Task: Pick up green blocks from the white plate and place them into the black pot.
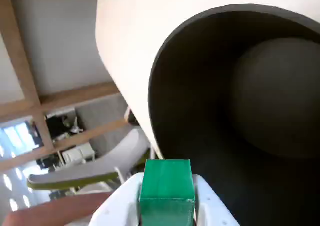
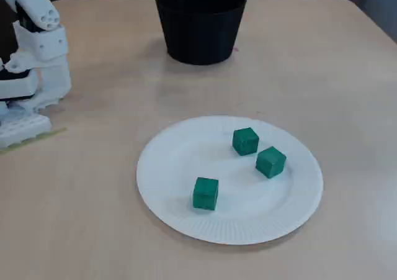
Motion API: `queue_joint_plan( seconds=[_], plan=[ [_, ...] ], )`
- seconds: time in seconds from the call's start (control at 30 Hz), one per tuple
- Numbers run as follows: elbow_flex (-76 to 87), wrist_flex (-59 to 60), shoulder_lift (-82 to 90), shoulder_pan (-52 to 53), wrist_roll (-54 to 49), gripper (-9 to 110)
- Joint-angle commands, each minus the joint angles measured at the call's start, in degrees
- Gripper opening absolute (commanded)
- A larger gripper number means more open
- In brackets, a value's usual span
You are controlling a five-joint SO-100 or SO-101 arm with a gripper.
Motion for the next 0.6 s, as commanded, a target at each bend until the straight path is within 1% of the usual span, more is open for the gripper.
queue_joint_plan(
  seconds=[0.0,0.13,0.27,0.33,0.43,0.47,0.57],
  plan=[
    [-0.26,1.67,1.85,1.14,-0.44,39],
    [-0.26,3.25,2.64,2.02,-0.35,43],
    [-0.26,4.57,2.81,2.90,-1.32,43],
    [-0.26,4.66,2.90,3.60,-1.23,36],
    [-1.32,6.33,3.60,6.33,0.97,6],
    [-1.85,7.65,4.04,7.73,1.14,-2],
    [-4.75,13.01,5.01,12.30,0.09,-2]
  ],
)
